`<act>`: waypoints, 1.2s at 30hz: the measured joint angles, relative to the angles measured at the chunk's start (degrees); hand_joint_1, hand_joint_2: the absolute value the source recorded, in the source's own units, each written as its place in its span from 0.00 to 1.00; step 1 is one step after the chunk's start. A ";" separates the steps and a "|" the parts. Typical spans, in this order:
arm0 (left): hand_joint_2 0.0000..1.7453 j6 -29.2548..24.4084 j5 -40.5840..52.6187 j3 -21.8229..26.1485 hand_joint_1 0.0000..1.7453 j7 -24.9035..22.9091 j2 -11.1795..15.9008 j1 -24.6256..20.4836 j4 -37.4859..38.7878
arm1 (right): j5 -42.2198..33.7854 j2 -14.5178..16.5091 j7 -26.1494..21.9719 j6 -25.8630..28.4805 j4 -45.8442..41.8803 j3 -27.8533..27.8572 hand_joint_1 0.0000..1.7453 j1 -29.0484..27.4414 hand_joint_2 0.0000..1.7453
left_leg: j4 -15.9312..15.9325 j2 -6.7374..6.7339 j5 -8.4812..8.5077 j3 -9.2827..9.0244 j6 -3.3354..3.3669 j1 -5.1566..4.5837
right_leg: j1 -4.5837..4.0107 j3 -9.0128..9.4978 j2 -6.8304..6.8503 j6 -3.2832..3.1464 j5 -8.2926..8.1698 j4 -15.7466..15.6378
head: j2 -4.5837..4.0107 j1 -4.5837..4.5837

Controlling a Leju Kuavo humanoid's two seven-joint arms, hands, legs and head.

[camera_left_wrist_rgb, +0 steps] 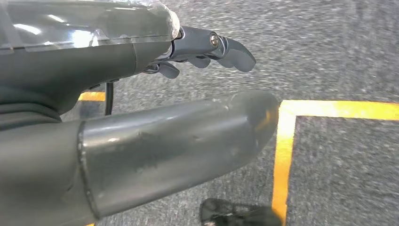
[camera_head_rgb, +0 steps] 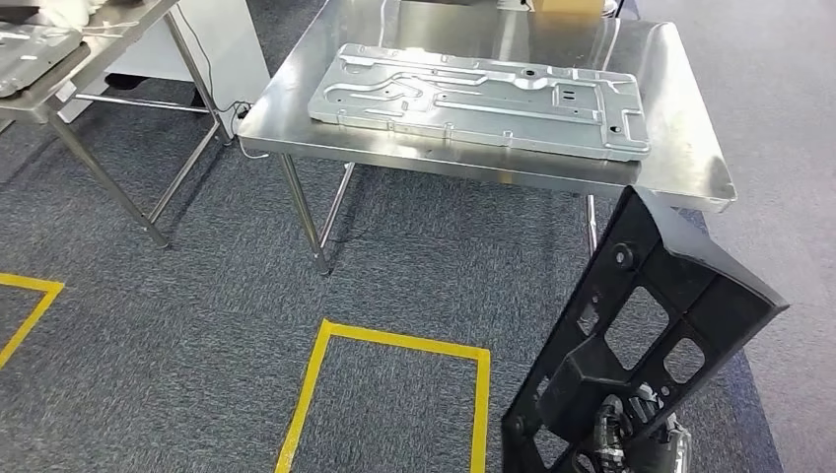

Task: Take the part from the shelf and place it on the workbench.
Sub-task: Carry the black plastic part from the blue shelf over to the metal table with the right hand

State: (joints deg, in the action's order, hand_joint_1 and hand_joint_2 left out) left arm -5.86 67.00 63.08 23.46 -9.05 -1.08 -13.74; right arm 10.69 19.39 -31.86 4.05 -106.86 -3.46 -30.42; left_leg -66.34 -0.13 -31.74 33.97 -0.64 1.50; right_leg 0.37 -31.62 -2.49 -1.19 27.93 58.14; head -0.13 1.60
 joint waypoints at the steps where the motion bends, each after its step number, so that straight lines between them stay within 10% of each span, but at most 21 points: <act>1: 0.00 0.16 0.15 0.07 0.00 0.04 0.04 -0.03 0.00 | 1.53 -0.01 0.45 2.49 -0.15 -0.19 1.00 0.04 1.00 | 3.62 0.18 1.47 -1.42 0.25 -0.13 | -0.11 0.12 -0.19 0.30 0.45 0.33 | 0.00 0.00; 7: 0.00 1.00 1.52 0.46 0.00 0.19 0.14 -0.07 0.00 | 7.18 -2.03 4.09 14.55 -1.98 -2.97 1.00 1.02 1.00 | 8.15 0.26 1.83 -4.10 2.41 -0.25 | -0.18 0.04 0.18 2.27 1.28 2.72 | 0.00 0.08; 13: 0.00 1.08 2.37 1.33 0.00 -0.45 0.32 0.09 0.00 | 8.87 -4.53 6.46 19.37 -1.75 -5.82 1.00 2.55 1.00 | 8.41 -0.41 0.02 -6.60 2.80 -0.14 | 0.43 -9.99 2.19 3.63 6.11 16.35 | 0.00 0.08; 17: 0.00 1.08 2.81 1.41 0.00 -0.74 0.31 0.14 0.01 | 9.04 -5.44 7.43 21.39 -1.26 -6.84 1.00 2.79 1.00 | 8.59 -0.55 -2.31 -9.46 2.08 -0.11 | 0.09 -7.22 2.97 2.43 -1.62 5.15 | 0.00 0.11; 21: 0.00 1.08 2.94 1.47 0.00 -0.85 0.34 -0.08 0.01 | 9.15 -5.80 7.98 21.98 -0.84 -7.41 1.00 2.99 1.00 | 8.51 -0.78 -2.70 -11.98 0.34 -0.19 | -0.44 -4.96 2.83 0.30 -1.54 2.59 | 0.00 0.20; 24: 0.00 1.10 2.96 1.54 0.00 -0.87 0.40 -0.36 0.01 | 9.15 -5.87 8.44 22.09 -0.68 -7.82 1.00 3.19 1.00 | 0.77 -0.42 -2.82 -8.78 -0.07 -0.05 | -0.14 -1.91 2.50 -0.91 -0.73 1.31 | -0.02 0.11; 28: 0.00 1.19 3.15 1.64 0.00 -1.08 0.43 -0.06 0.01 | 9.17 -5.92 9.75 22.70 0.13 -8.03 1.00 3.27 1.00 | -7.56 -0.27 -9.35 0.34 -0.11 -0.27 | -0.41 0.78 1.66 -1.28 1.52 1.03 | -0.02 -0.03; 30: 0.00 1.19 3.25 1.72 0.00 -1.11 0.51 0.16 0.01 | 9.38 -5.93 10.01 23.13 0.56 -7.99 1.00 3.23 1.00 | -3.40 -0.23 -6.87 1.42 0.30 -0.52 | -0.62 2.40 1.36 -1.17 2.81 1.02 | -0.02 -0.07; 33: 0.00 1.26 3.81 1.77 0.00 -1.33 0.66 0.43 0.01 | 14.70 -5.92 12.20 26.22 1.16 -7.79 1.00 3.55 1.00 | 4.15 0.12 1.83 0.86 1.57 -1.28 | -0.88 4.38 0.96 -0.57 4.79 1.07 | -0.02 -0.08; 36: 0.00 1.40 5.04 1.81 0.00 -1.63 0.73 0.35 0.01 | 31.66 -5.75 18.64 32.25 1.31 -6.05 1.00 4.43 1.00 | 5.57 0.52 2.88 -0.34 2.71 -1.35 | -1.01 5.27 0.72 0.51 5.07 2.40 | -0.02 -0.13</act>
State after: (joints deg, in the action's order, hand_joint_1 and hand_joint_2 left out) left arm -4.46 72.04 64.90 21.83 -8.32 -0.73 -13.73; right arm 42.35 13.64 -13.22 36.31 -105.56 -9.51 -26.00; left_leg -60.77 0.39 -28.86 33.63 2.07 0.15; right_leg -0.65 -26.34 -1.77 -0.68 33.00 60.54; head -0.15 1.47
